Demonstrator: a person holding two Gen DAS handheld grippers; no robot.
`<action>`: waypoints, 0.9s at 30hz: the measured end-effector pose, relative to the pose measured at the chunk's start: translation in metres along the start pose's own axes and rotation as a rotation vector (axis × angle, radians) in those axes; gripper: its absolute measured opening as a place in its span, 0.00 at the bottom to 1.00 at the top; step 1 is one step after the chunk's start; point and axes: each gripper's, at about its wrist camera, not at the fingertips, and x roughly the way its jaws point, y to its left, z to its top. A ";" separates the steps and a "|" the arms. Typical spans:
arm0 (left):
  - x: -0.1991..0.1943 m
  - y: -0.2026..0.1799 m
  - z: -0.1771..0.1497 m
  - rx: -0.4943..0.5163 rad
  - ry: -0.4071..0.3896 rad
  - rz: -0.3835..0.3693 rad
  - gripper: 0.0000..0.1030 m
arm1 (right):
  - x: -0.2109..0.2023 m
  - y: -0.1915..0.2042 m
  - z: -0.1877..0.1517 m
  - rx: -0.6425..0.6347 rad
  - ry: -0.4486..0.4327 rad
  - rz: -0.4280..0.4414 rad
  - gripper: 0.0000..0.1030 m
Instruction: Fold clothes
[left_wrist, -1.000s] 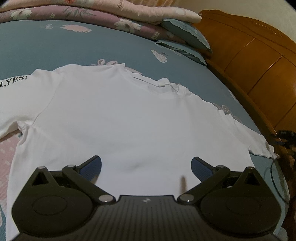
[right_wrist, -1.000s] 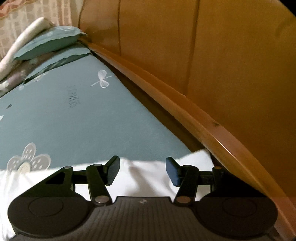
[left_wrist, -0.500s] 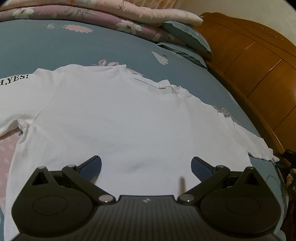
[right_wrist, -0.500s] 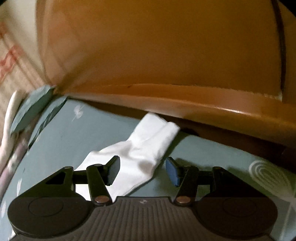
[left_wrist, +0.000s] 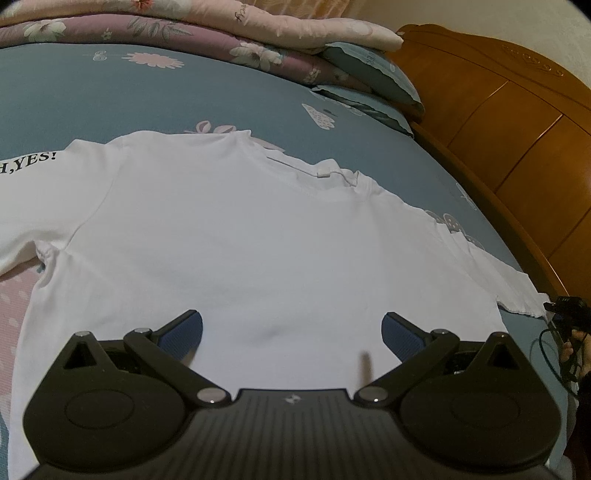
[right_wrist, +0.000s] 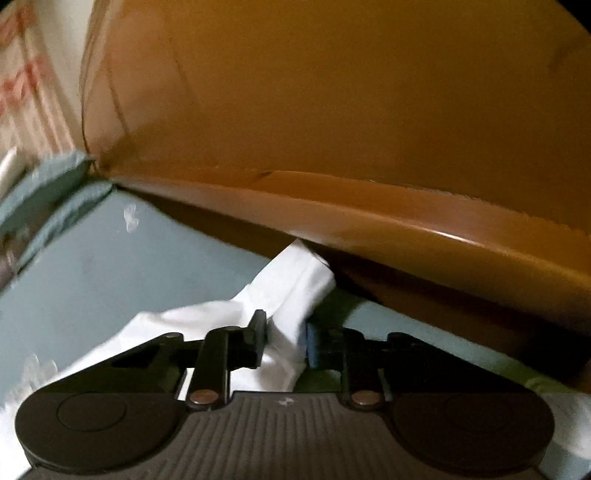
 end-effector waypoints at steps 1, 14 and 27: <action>0.000 0.000 0.000 0.000 0.000 0.000 0.99 | -0.004 0.005 -0.001 -0.043 -0.007 -0.005 0.16; -0.001 0.002 0.000 -0.011 0.000 -0.007 0.99 | -0.055 0.061 -0.016 -0.632 -0.279 -0.200 0.11; -0.001 0.000 0.000 -0.011 0.000 -0.004 0.99 | -0.076 0.080 -0.023 -0.831 -0.388 -0.276 0.24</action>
